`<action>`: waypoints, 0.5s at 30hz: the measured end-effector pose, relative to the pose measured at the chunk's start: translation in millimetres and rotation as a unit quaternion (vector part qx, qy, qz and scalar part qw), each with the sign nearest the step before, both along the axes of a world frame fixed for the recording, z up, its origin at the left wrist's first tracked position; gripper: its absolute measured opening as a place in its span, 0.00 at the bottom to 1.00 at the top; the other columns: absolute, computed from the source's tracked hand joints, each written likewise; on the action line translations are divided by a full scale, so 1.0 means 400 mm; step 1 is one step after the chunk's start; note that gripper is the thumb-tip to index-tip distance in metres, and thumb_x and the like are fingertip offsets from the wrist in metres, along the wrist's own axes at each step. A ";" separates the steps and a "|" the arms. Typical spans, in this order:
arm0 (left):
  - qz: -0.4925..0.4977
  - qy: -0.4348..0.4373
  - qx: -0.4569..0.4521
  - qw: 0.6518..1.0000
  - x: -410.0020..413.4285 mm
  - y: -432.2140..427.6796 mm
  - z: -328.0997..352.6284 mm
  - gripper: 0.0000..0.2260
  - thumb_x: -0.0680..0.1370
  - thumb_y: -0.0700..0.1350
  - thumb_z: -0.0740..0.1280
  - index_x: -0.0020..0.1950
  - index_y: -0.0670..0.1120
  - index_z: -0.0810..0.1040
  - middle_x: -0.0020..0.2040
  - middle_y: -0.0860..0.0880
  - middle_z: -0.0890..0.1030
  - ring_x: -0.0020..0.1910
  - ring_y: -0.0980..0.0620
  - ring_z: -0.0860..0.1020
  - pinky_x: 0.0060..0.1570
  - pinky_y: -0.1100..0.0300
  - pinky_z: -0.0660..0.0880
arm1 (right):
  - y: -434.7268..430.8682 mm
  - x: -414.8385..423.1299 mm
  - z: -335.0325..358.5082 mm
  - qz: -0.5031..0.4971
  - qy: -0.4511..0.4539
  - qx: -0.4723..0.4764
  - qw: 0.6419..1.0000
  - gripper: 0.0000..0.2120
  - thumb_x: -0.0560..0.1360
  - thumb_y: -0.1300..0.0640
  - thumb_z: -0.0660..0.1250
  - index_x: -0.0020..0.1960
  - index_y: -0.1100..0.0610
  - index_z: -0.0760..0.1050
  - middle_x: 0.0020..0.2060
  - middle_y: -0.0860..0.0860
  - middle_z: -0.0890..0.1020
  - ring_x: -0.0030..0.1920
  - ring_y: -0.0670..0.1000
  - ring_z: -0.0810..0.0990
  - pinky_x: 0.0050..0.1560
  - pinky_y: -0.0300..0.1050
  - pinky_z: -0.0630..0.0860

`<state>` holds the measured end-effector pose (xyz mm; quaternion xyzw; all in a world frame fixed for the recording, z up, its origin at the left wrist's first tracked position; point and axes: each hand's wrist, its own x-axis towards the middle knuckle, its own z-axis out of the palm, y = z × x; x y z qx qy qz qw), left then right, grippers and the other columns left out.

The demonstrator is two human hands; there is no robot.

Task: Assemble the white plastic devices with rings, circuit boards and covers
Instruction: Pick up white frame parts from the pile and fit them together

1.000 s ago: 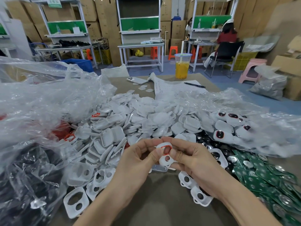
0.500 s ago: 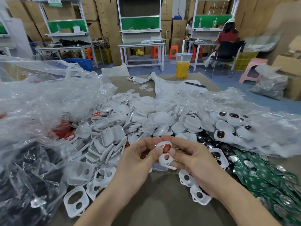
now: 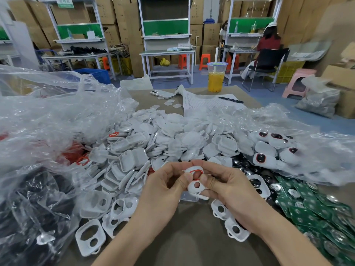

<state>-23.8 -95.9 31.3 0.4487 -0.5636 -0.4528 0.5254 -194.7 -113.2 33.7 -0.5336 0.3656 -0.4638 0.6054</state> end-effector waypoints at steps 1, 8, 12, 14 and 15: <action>0.003 -0.007 -0.008 1.000 -0.001 0.000 -0.001 0.12 0.73 0.54 0.70 0.54 0.53 0.84 0.47 0.53 0.87 0.48 0.55 0.85 0.46 0.69 0.77 | 0.000 0.000 0.000 -0.003 0.004 0.000 1.000 0.14 0.72 0.56 0.70 0.54 0.44 0.85 0.51 0.51 0.87 0.53 0.48 0.86 0.49 0.40 0.81; 0.013 -0.056 -0.034 0.998 0.001 0.000 -0.013 0.07 0.78 0.54 0.70 0.55 0.63 0.82 0.51 0.59 0.86 0.54 0.60 0.83 0.52 0.70 0.75 | 0.000 0.000 -0.003 -0.011 0.027 -0.006 1.000 0.15 0.75 0.58 0.71 0.55 0.40 0.84 0.52 0.49 0.87 0.55 0.49 0.85 0.51 0.40 0.81; 0.018 -0.073 -0.042 0.996 0.002 0.003 -0.006 0.11 0.75 0.61 0.68 0.56 0.66 0.80 0.52 0.61 0.85 0.55 0.62 0.82 0.52 0.67 0.76 | -0.002 -0.002 -0.007 -0.006 0.047 -0.023 0.999 0.18 0.69 0.49 0.73 0.57 0.37 0.82 0.52 0.49 0.87 0.56 0.52 0.84 0.55 0.41 0.81; 0.013 -0.076 -0.040 0.996 0.002 0.003 -0.005 0.11 0.74 0.61 0.68 0.57 0.67 0.80 0.52 0.61 0.85 0.55 0.62 0.82 0.54 0.62 0.76 | -0.004 -0.004 -0.010 -0.013 0.056 -0.029 0.998 0.19 0.68 0.48 0.73 0.58 0.37 0.82 0.51 0.50 0.87 0.56 0.54 0.84 0.57 0.44 0.81; 0.010 -0.076 -0.040 0.996 0.002 0.004 -0.006 0.11 0.75 0.59 0.69 0.57 0.66 0.80 0.53 0.61 0.85 0.55 0.61 0.82 0.56 0.60 0.76 | -0.004 -0.005 -0.011 -0.016 0.062 -0.033 0.997 0.18 0.69 0.48 0.74 0.59 0.37 0.82 0.51 0.50 0.87 0.55 0.55 0.84 0.59 0.45 0.81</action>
